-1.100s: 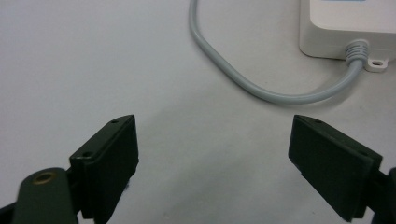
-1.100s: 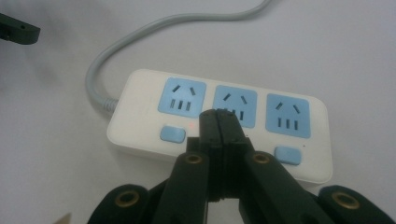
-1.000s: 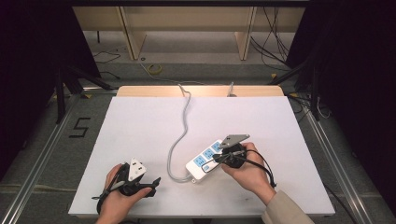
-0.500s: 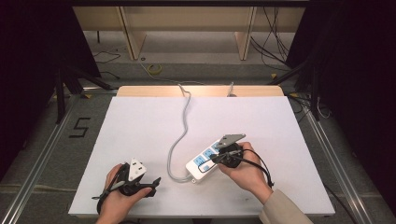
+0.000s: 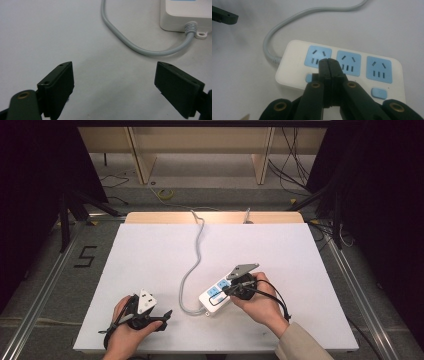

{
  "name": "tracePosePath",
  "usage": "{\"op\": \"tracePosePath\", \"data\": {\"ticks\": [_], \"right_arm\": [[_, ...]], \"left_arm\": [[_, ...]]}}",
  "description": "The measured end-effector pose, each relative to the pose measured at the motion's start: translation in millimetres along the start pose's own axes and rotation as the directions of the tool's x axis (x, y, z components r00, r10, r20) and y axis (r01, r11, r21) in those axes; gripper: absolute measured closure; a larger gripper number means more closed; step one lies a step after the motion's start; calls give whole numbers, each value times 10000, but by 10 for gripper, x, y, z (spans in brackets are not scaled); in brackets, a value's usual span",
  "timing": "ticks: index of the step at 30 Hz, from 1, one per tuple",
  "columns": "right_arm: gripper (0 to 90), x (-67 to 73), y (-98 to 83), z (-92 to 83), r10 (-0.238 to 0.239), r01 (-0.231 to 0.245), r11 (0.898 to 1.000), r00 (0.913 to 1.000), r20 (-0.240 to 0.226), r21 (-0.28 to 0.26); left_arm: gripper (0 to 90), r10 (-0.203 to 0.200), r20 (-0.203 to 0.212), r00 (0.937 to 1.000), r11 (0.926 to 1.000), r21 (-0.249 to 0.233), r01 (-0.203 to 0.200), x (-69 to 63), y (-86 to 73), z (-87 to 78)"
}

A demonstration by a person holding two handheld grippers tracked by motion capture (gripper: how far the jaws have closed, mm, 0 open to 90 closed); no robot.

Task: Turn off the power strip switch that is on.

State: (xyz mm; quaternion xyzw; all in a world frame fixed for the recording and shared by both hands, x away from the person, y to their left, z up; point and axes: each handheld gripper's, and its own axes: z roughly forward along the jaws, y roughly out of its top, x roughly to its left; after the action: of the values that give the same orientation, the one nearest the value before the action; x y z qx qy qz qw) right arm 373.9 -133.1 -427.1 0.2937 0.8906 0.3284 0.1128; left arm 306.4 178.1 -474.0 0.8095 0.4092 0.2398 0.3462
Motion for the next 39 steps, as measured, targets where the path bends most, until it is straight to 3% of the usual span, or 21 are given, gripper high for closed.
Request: {"op": "tracePosePath", "data": {"ticks": [39], "right_arm": [[900, 56, 44, 148, -247, 258, 9988, 9993, -269, 420]], "left_arm": [[156, 30, 11, 10000, 10000, 1, -30, -9, 7, 5]]}}
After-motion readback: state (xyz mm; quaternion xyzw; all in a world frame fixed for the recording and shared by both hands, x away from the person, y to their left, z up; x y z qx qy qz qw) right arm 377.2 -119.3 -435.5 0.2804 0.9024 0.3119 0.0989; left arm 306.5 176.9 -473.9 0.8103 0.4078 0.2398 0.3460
